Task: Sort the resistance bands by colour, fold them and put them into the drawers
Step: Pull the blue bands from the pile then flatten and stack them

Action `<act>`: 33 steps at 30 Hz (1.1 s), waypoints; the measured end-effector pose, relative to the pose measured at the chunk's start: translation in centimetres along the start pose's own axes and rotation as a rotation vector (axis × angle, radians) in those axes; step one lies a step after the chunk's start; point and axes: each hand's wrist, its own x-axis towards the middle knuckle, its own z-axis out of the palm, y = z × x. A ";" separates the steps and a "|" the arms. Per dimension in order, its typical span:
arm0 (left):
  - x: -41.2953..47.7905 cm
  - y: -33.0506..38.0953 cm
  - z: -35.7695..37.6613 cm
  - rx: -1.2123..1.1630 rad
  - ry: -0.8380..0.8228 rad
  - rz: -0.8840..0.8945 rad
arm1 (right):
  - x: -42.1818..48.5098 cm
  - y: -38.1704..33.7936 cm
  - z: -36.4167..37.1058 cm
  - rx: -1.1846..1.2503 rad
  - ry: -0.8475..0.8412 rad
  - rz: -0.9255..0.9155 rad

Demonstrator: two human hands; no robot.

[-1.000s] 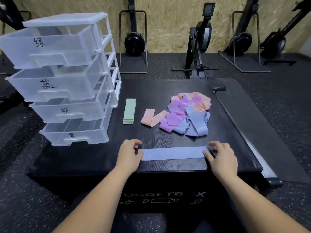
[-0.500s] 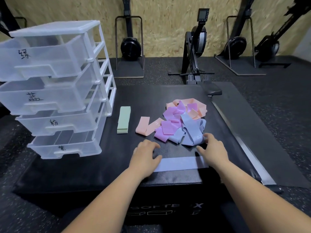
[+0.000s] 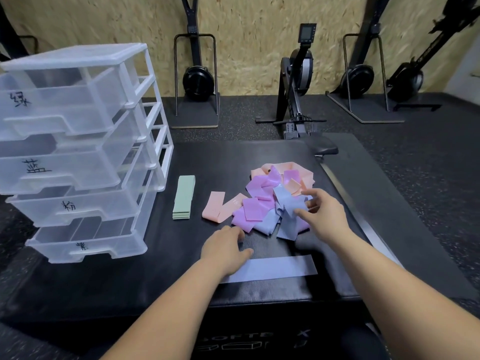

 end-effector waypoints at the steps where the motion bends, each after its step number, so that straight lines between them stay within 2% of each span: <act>1: 0.1 0.2 -0.1 -0.024 0.006 -0.010 | -0.1 -0.4 0.0 0.030 -0.019 -0.011; 9: -0.1 3.6 -0.7 -0.558 0.083 -0.062 | -2.7 -2.1 1.4 0.105 -0.076 -0.031; 13: -0.1 5.2 -1.6 -0.783 0.037 -0.168 | -4.5 -3.0 2.4 0.289 -0.099 0.004; 16: 0.0 5.2 -1.7 -1.020 0.012 -0.269 | -5.9 -3.6 3.1 0.401 -0.180 0.064; 19: -0.3 4.9 -2.1 -1.120 0.035 -0.317 | -6.8 -3.7 3.4 0.341 -0.248 0.036; 21: -0.6 4.4 -2.5 -1.114 0.083 -0.304 | -6.9 -3.6 3.4 0.237 -0.272 0.019; 25: -1.1 2.8 -3.9 -0.959 0.154 -0.244 | -6.0 -2.9 3.4 -0.032 -0.251 -0.013; 27: -1.2 2.0 -4.6 -0.878 0.154 -0.204 | -5.5 -3.3 3.3 -0.072 -0.238 -0.056; 33: -1.3 0.3 -6.5 -0.703 0.130 -0.074 | -4.0 -6.2 4.9 -0.198 -0.353 -0.344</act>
